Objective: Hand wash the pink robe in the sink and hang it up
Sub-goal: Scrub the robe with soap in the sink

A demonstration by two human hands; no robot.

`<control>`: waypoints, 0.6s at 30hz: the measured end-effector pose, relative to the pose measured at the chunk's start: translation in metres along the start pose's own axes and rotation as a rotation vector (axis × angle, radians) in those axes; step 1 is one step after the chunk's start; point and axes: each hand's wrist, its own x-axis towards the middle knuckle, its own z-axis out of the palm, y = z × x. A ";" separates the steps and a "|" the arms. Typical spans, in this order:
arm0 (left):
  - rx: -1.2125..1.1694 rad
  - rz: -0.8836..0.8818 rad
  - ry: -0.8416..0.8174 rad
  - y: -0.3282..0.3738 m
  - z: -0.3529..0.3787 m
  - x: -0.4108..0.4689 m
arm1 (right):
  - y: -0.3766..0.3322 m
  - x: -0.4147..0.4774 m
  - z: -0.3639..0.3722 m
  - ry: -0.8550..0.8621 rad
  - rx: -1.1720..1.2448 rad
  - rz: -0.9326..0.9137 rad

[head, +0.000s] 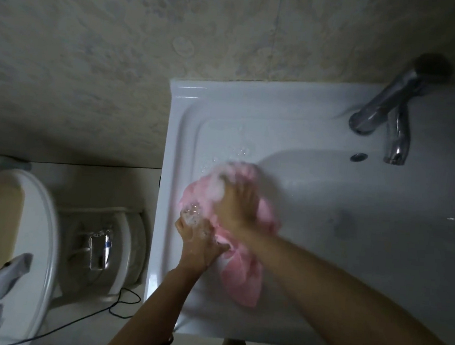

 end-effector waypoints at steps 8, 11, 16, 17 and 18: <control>-0.098 -0.081 -0.075 0.000 -0.002 -0.003 | -0.020 -0.036 -0.041 -0.014 0.165 0.159; -0.137 -0.149 0.025 -0.005 0.005 -0.005 | -0.014 -0.032 -0.026 -0.025 -0.005 0.044; -0.074 0.016 0.049 0.010 -0.008 0.012 | 0.001 0.074 -0.031 -0.253 -0.101 0.107; -0.065 0.042 0.070 0.011 -0.009 0.012 | 0.003 0.076 -0.034 -0.288 0.062 0.168; -0.082 0.093 0.096 0.009 -0.010 0.014 | 0.008 0.072 -0.039 -0.306 0.309 0.240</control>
